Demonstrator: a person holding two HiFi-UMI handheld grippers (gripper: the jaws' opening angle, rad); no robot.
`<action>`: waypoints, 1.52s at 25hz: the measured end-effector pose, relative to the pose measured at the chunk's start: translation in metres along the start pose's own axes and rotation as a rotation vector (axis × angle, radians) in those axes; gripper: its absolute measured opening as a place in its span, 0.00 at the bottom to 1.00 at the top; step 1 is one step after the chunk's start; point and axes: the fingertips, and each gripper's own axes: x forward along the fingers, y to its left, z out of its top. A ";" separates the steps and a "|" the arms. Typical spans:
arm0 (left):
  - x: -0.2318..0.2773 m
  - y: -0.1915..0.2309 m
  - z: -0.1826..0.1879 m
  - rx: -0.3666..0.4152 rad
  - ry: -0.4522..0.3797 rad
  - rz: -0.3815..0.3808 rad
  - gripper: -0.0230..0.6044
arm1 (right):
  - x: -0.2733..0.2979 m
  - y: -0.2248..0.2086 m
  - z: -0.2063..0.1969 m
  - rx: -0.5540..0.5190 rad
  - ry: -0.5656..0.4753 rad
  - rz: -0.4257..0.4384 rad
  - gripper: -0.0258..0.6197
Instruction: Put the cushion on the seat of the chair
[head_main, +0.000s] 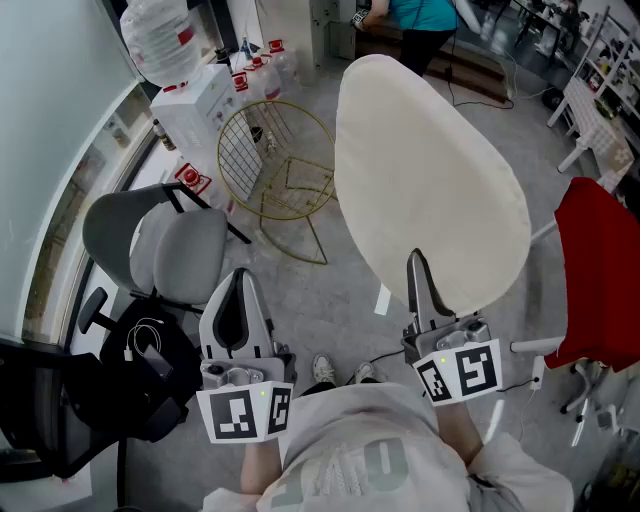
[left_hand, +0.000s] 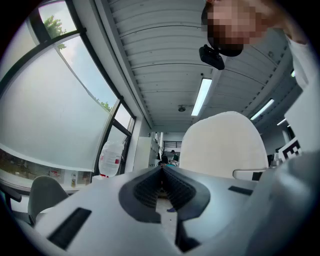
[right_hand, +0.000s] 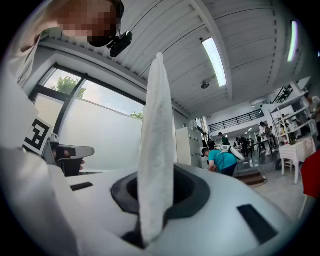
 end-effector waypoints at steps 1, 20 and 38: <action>0.001 0.001 0.000 0.001 -0.001 0.002 0.06 | 0.001 0.000 0.001 -0.001 -0.004 0.000 0.13; 0.037 -0.011 -0.013 0.153 0.062 -0.048 0.06 | 0.054 0.044 -0.010 -0.153 0.062 0.102 0.13; 0.049 0.071 -0.039 0.099 0.066 0.029 0.06 | 0.082 0.075 -0.042 -0.234 0.144 0.027 0.13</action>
